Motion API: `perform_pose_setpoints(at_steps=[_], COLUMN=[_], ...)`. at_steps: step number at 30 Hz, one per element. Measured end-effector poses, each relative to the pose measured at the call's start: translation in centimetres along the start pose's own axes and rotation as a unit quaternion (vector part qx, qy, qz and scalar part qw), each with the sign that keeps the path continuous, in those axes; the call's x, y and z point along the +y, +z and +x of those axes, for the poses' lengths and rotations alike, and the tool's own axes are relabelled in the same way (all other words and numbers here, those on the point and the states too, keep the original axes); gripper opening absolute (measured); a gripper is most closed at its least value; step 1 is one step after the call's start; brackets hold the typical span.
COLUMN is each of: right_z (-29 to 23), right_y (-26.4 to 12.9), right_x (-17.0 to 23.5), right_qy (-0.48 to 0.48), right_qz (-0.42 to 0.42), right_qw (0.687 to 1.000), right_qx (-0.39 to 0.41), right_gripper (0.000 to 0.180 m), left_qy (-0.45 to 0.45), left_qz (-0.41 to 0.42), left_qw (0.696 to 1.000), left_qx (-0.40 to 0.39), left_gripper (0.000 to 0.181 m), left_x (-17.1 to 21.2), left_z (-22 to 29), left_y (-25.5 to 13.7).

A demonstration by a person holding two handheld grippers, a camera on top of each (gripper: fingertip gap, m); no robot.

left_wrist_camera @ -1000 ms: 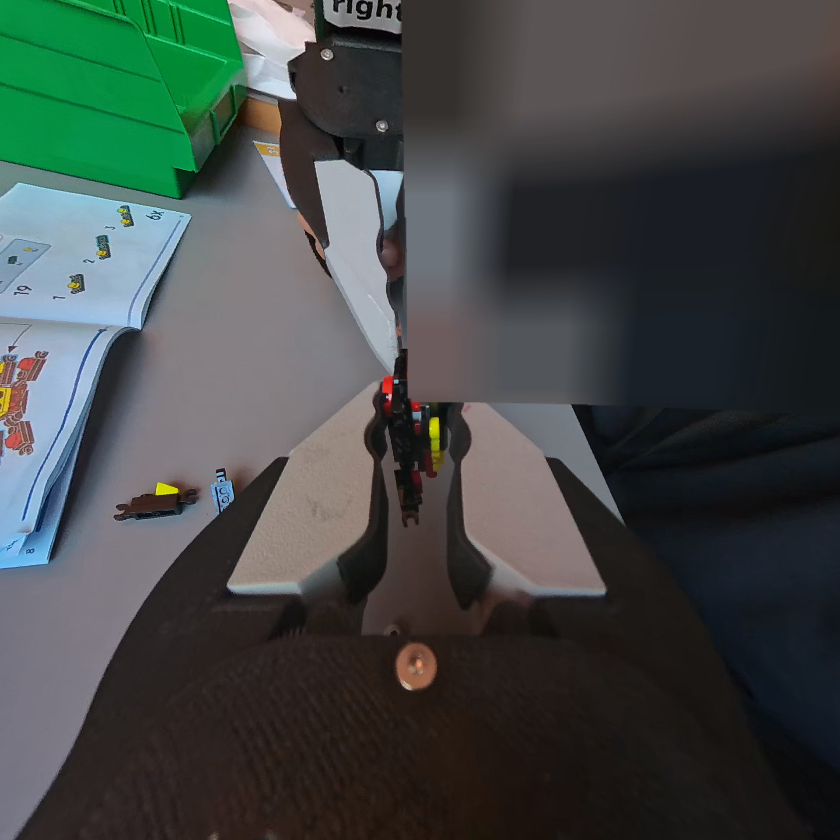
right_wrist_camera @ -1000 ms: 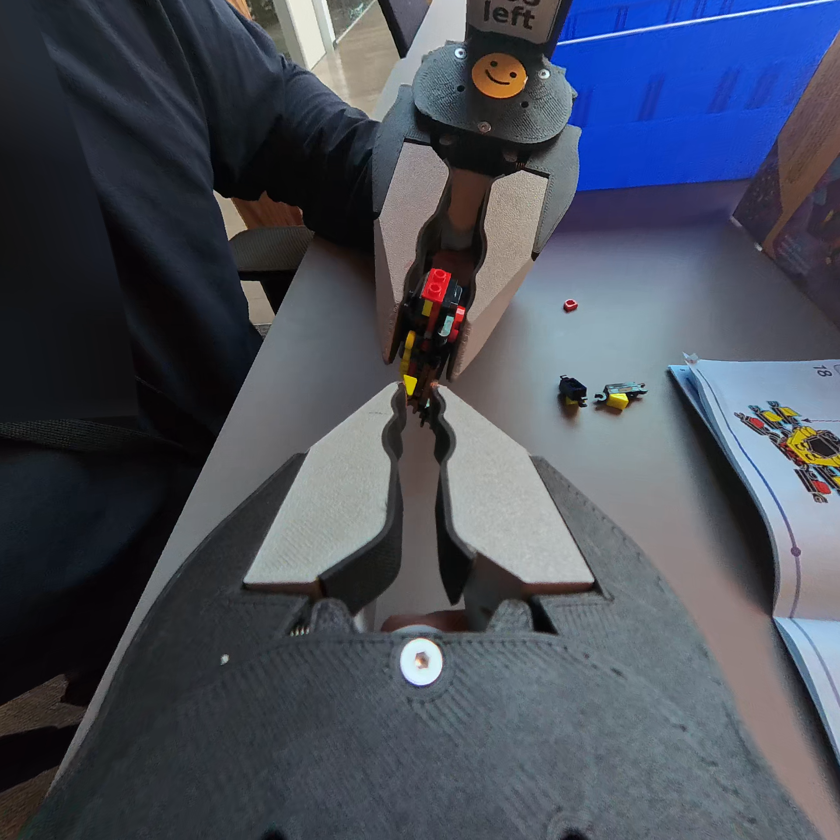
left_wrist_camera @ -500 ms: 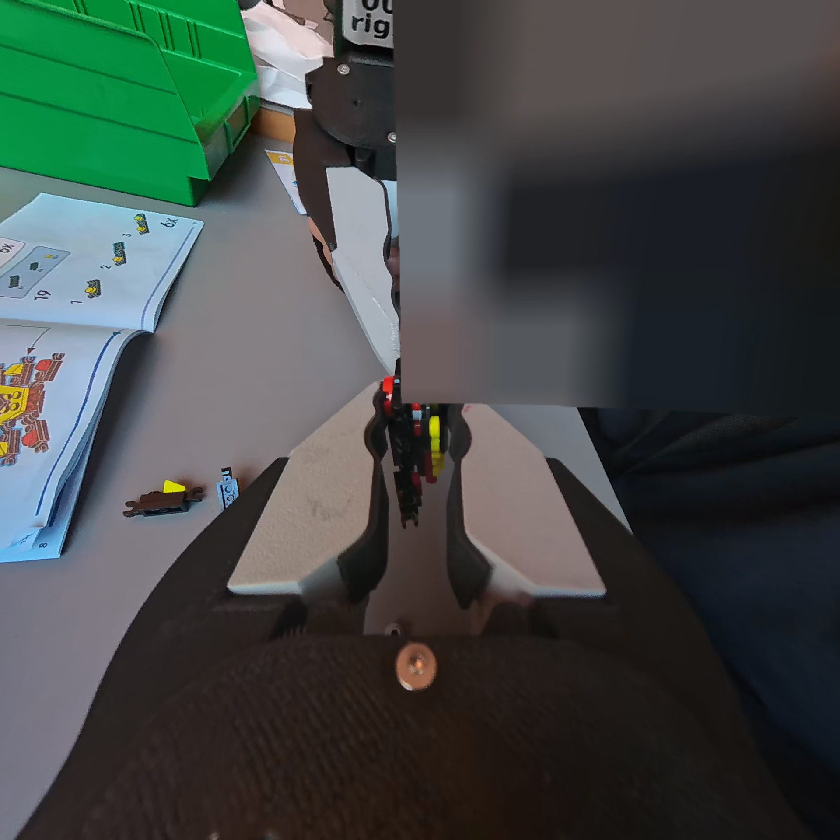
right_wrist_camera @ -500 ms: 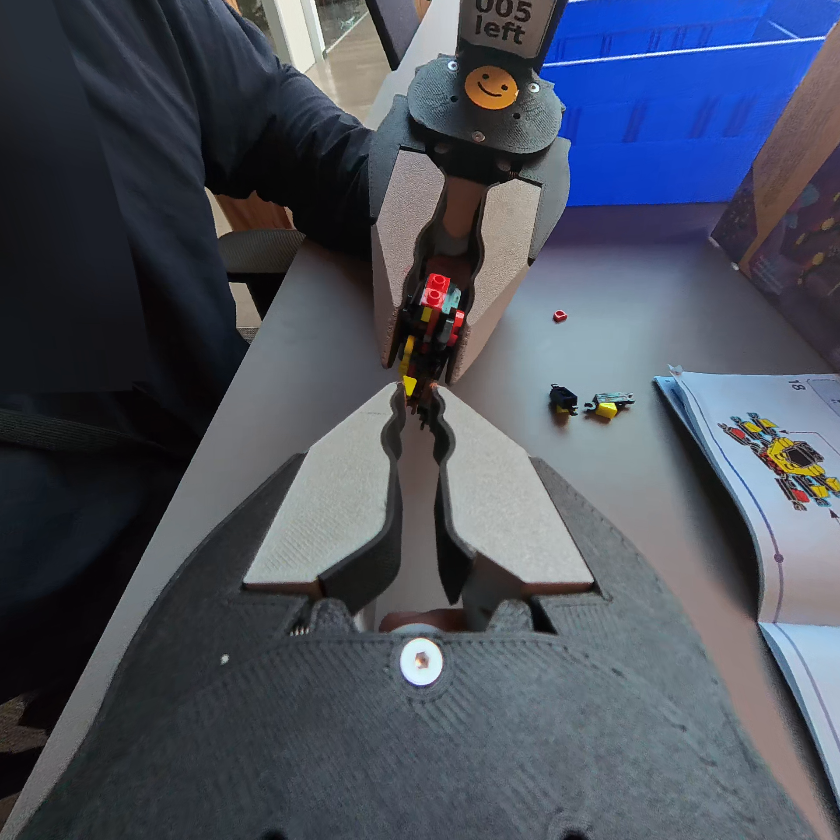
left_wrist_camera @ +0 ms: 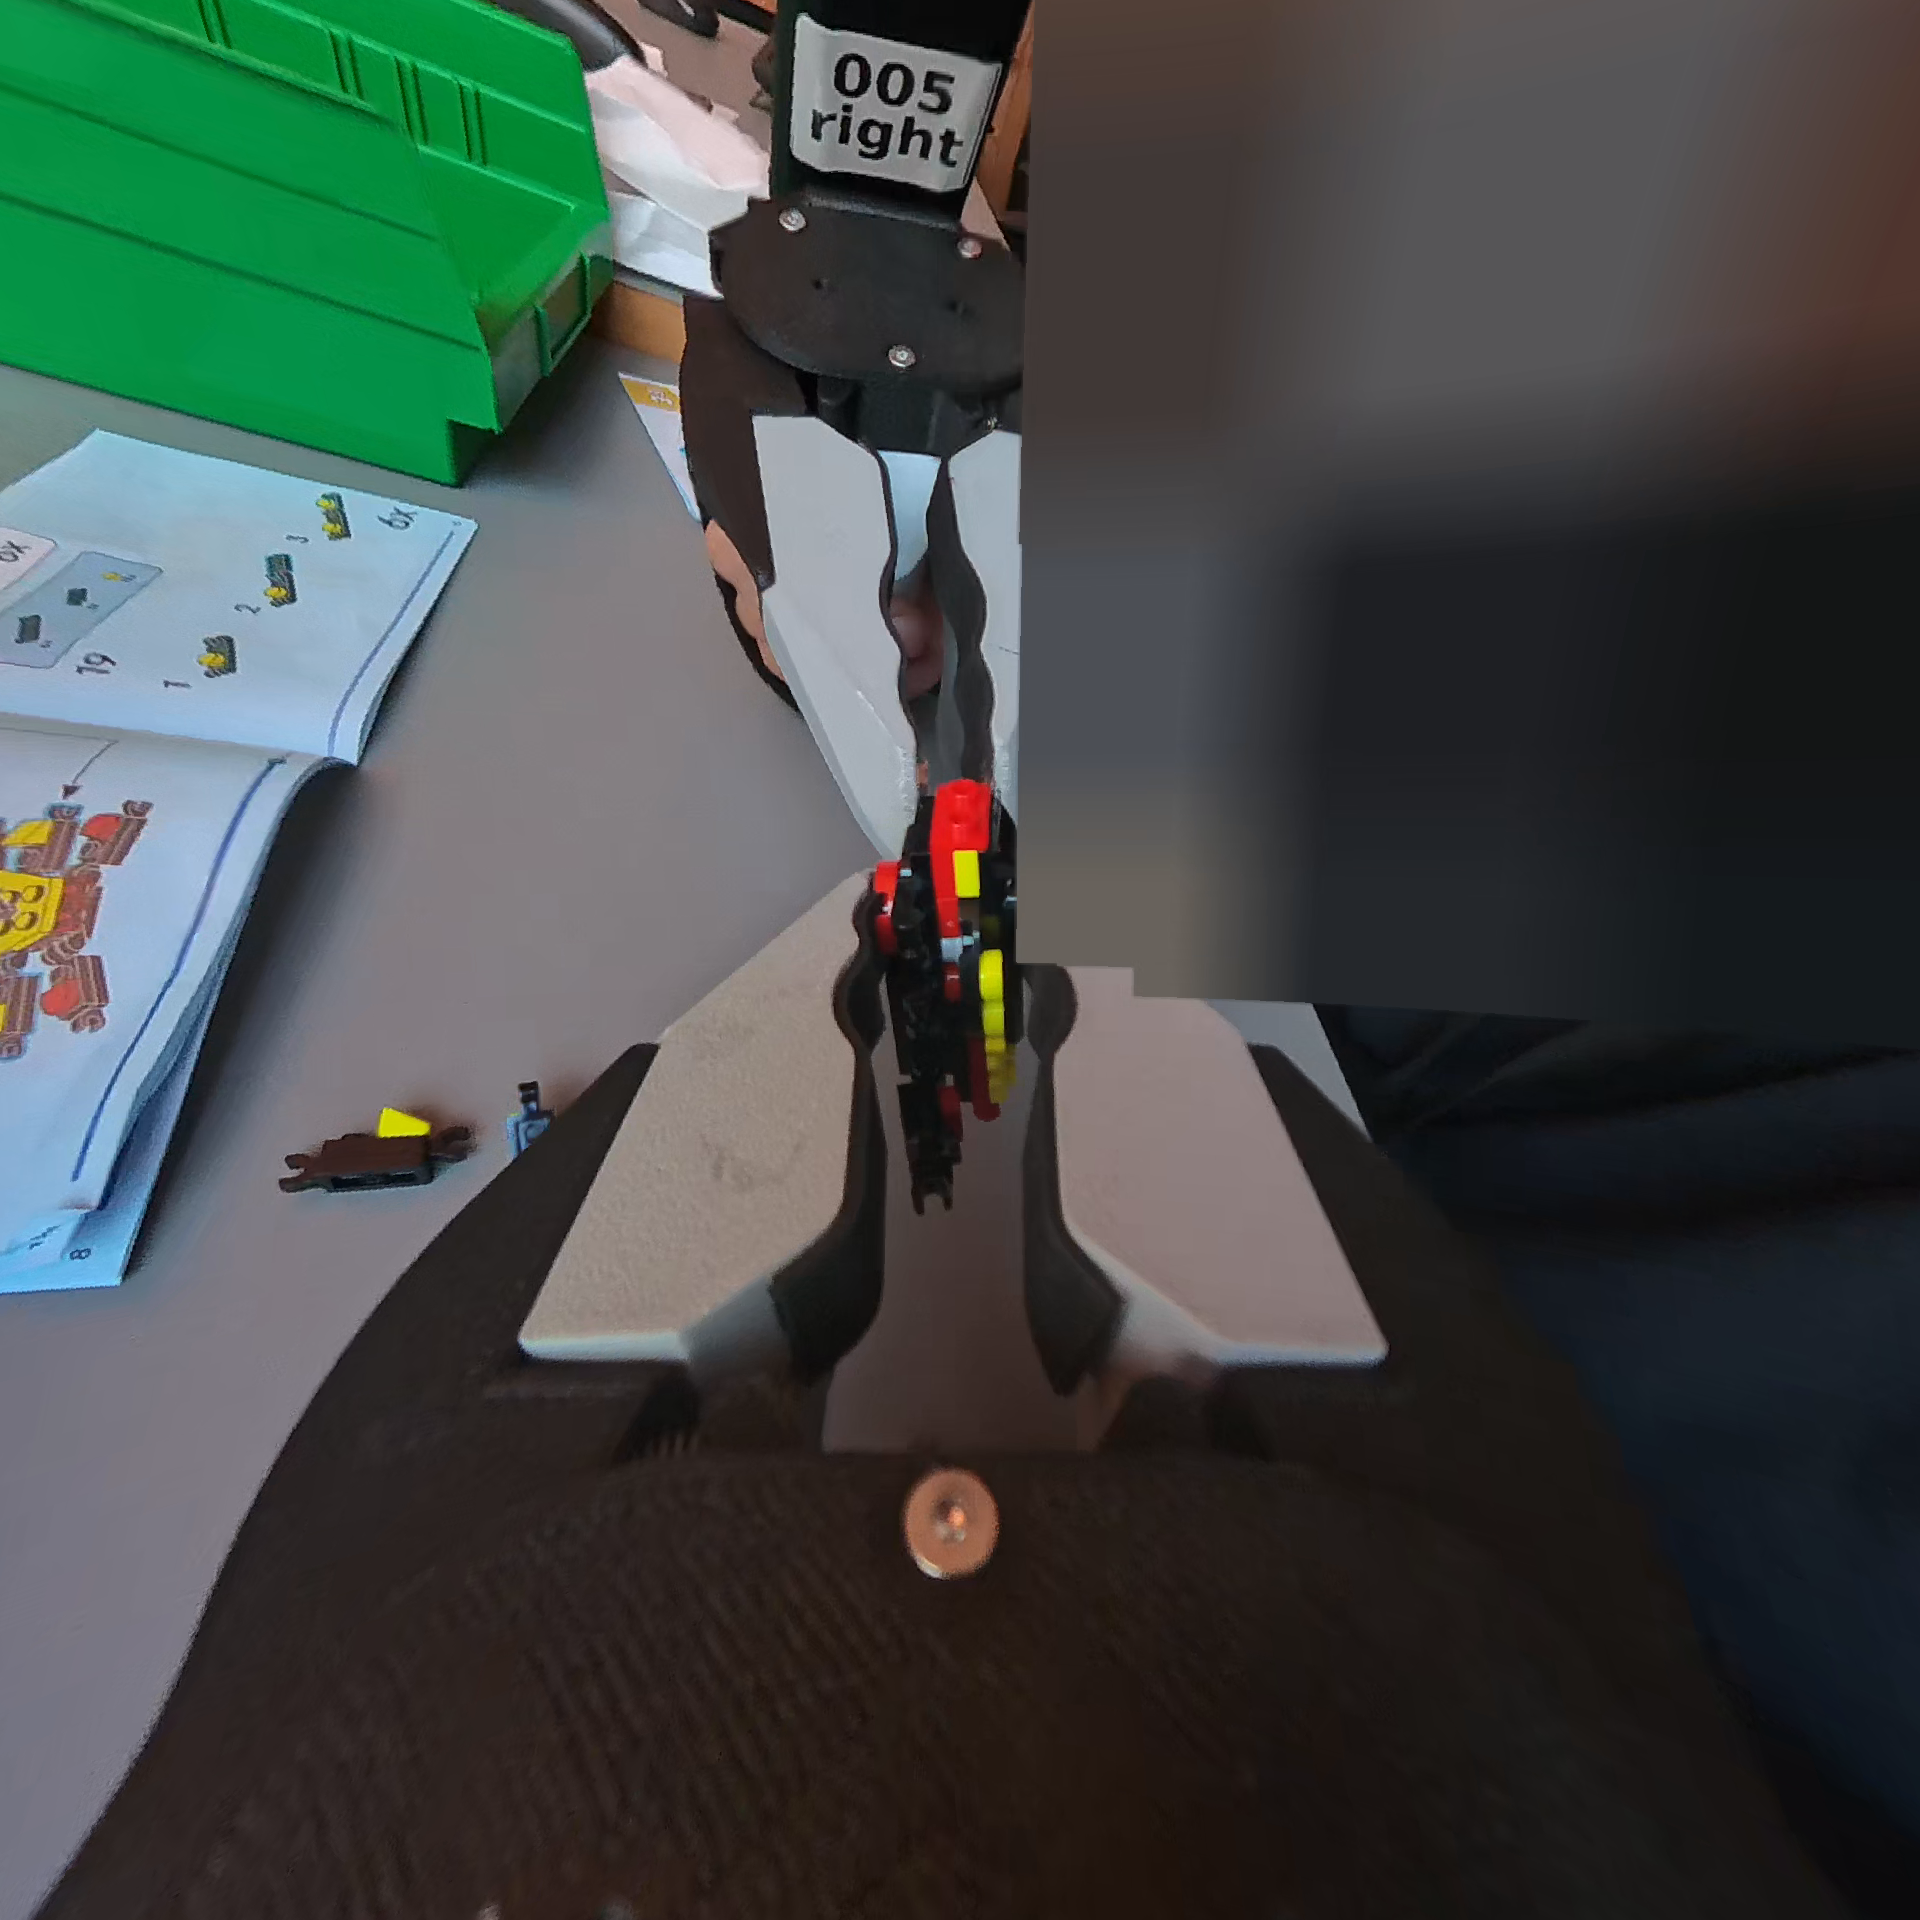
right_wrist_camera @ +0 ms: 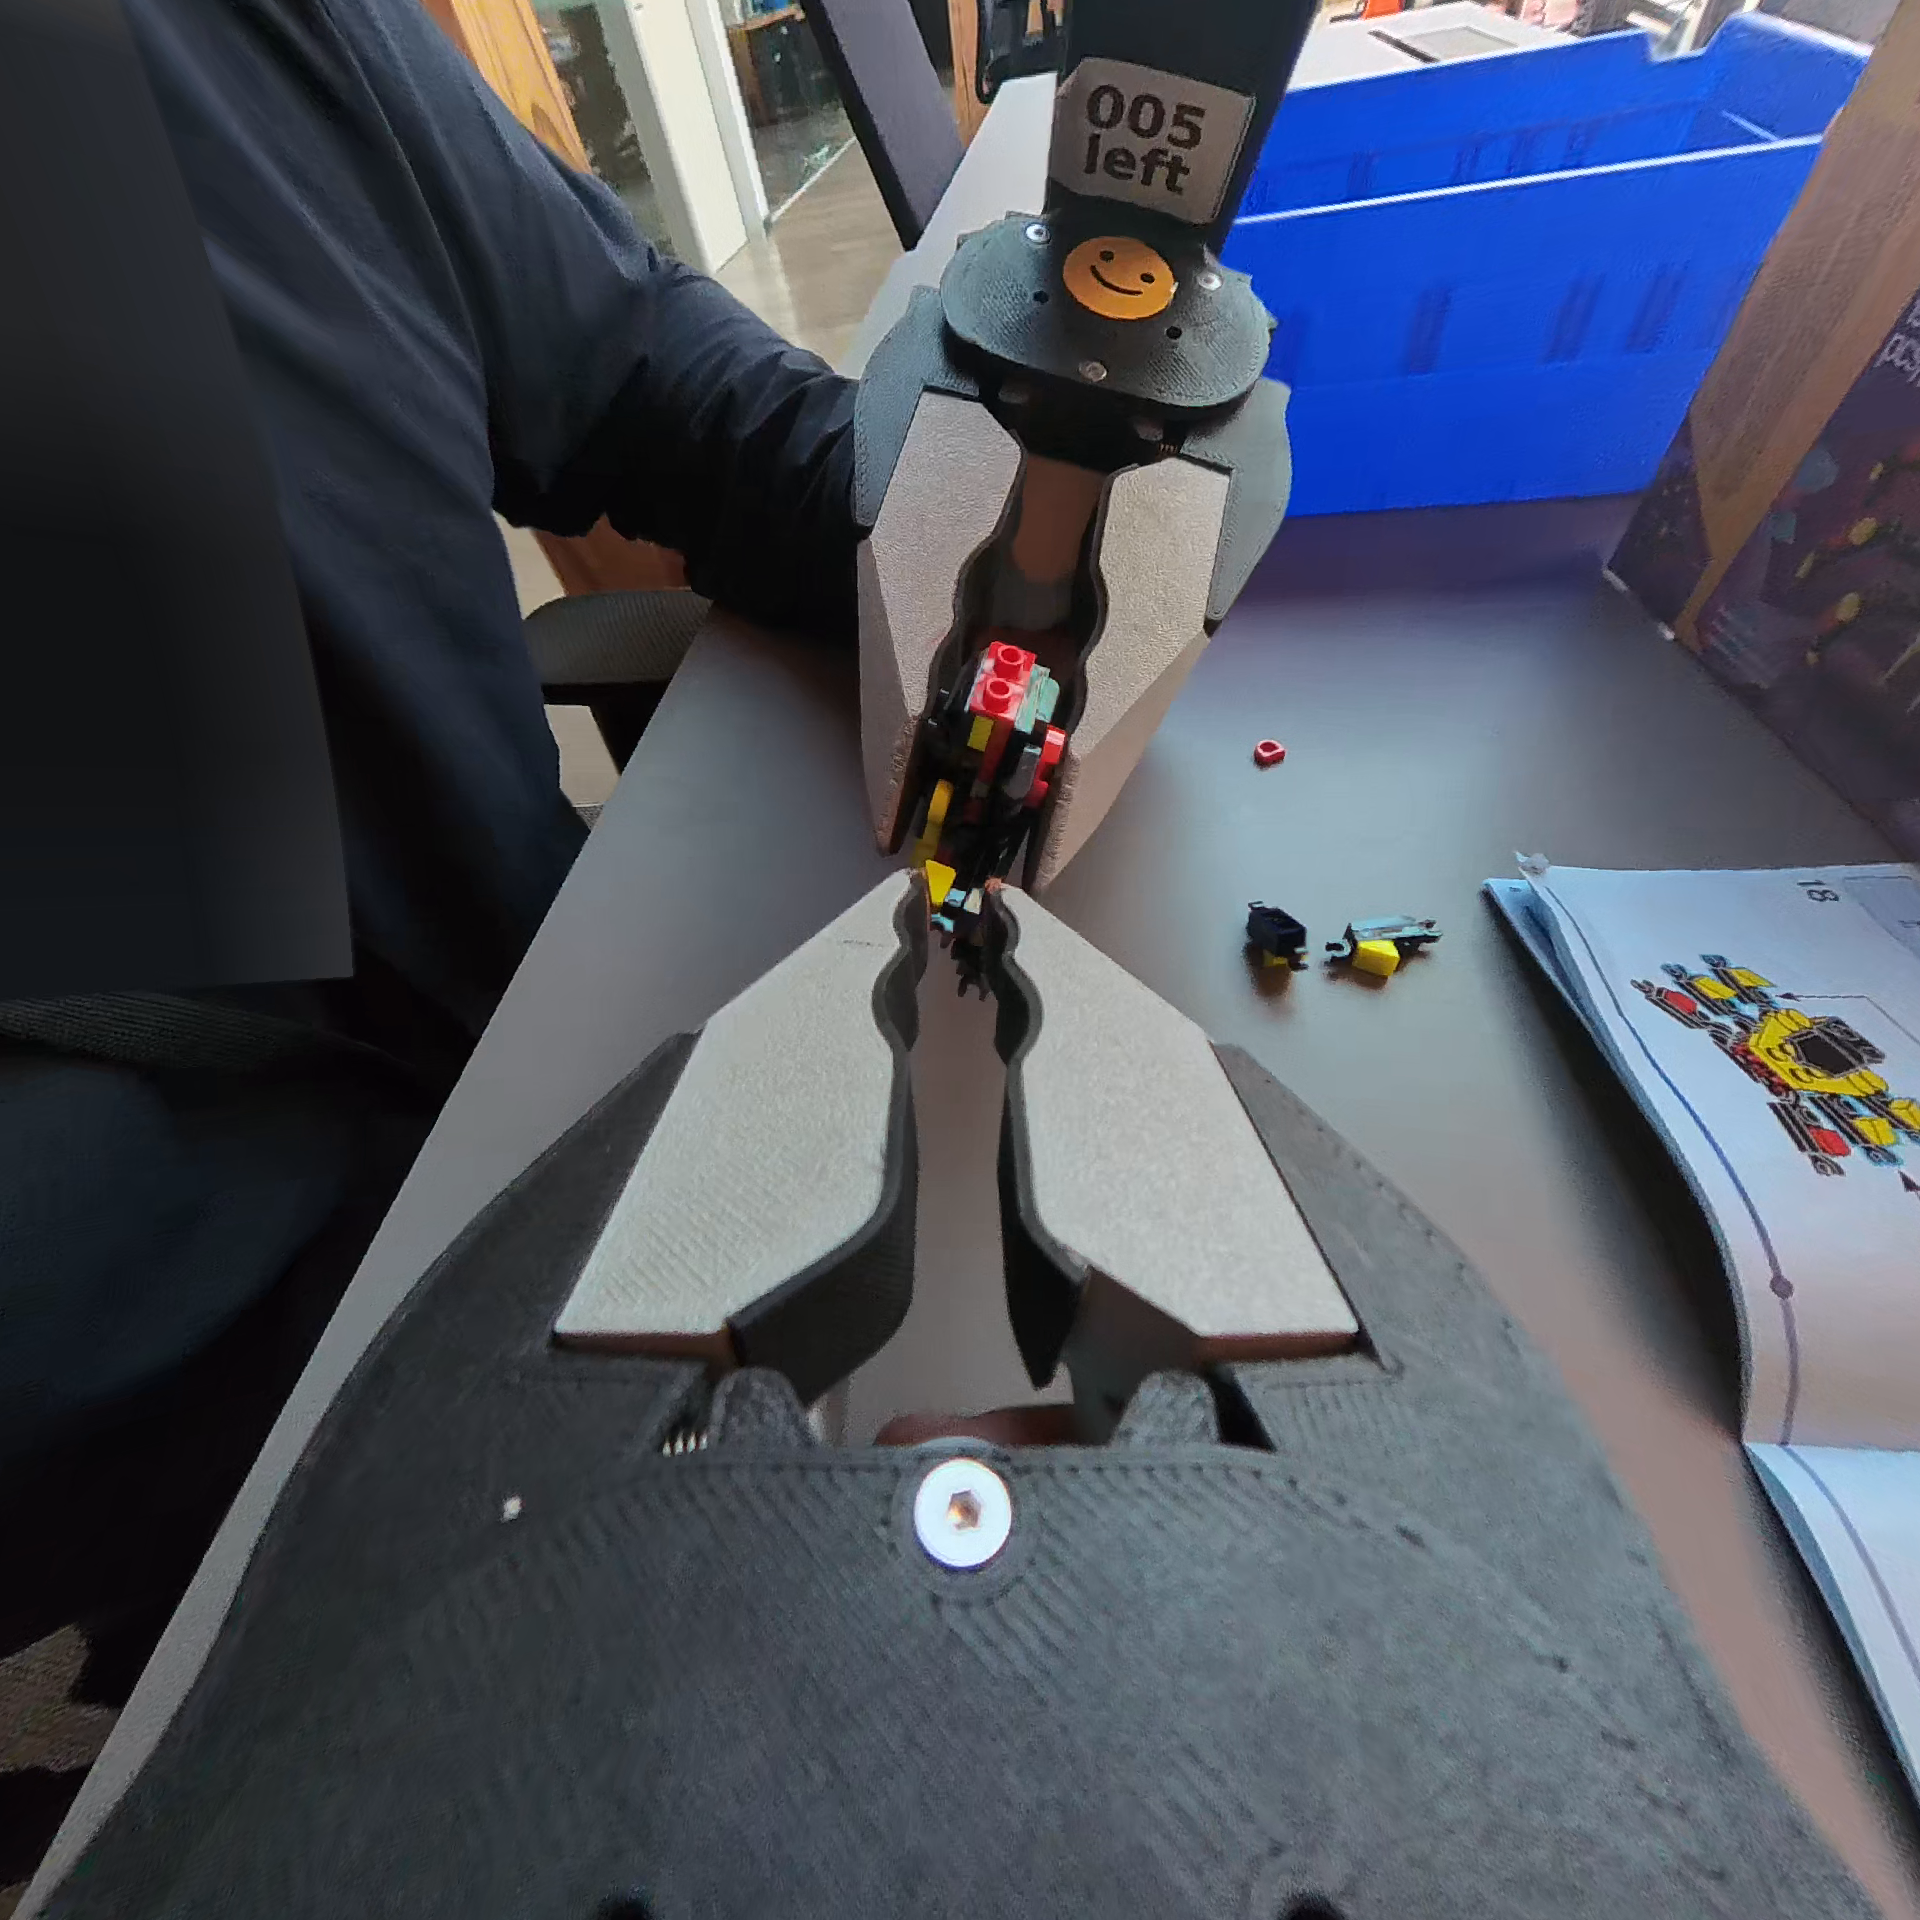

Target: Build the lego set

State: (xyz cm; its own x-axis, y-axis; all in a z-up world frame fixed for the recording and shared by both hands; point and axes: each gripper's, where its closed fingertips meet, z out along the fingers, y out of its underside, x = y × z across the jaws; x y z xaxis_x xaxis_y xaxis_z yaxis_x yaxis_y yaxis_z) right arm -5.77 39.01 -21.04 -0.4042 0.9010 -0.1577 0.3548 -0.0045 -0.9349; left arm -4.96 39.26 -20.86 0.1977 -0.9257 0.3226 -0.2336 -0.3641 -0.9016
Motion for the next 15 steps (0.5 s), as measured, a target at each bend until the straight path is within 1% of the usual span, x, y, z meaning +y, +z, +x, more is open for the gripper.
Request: perform_pose_setpoints(at_steps=[2, 6, 9, 11, 15], right_z=[0.4, 1.2, 1.4, 1.4, 1.8], right_y=[-0.2, -0.6, -0.5, -0.4, -0.6], right_x=[0.3, 0.0, 0.2, 0.5, 1.1], right_qy=[0.033, 0.109, 0.125, 0.144, 0.208], right_qz=[-0.002, 0.018, 0.012, 0.005, 0.0], right_qw=[0.999, 0.993, 0.991, 0.988, 0.977], right_qx=[-0.014, -0.039, -0.039, -0.046, -0.057], right_gripper=[0.008, 0.008, 0.007, 0.008, 0.008], left_qy=[-0.037, -0.098, -0.103, -0.111, -0.142], left_qz=[-0.002, 0.017, 0.019, 0.019, 0.015], left_qw=[0.999, 0.995, 0.994, 0.993, 0.989], left_qx=[0.009, 0.03, 0.019, 0.026, 0.032], left_gripper=[0.023, 0.024, 0.024, 0.024, 0.032], left_x=[0.0, -0.5, -0.5, -0.4, -0.2], left_z=[-0.5, -1.2, -1.6, -1.5, -1.9], left_y=[0.2, 0.1, 0.0, 0.0, -0.1])
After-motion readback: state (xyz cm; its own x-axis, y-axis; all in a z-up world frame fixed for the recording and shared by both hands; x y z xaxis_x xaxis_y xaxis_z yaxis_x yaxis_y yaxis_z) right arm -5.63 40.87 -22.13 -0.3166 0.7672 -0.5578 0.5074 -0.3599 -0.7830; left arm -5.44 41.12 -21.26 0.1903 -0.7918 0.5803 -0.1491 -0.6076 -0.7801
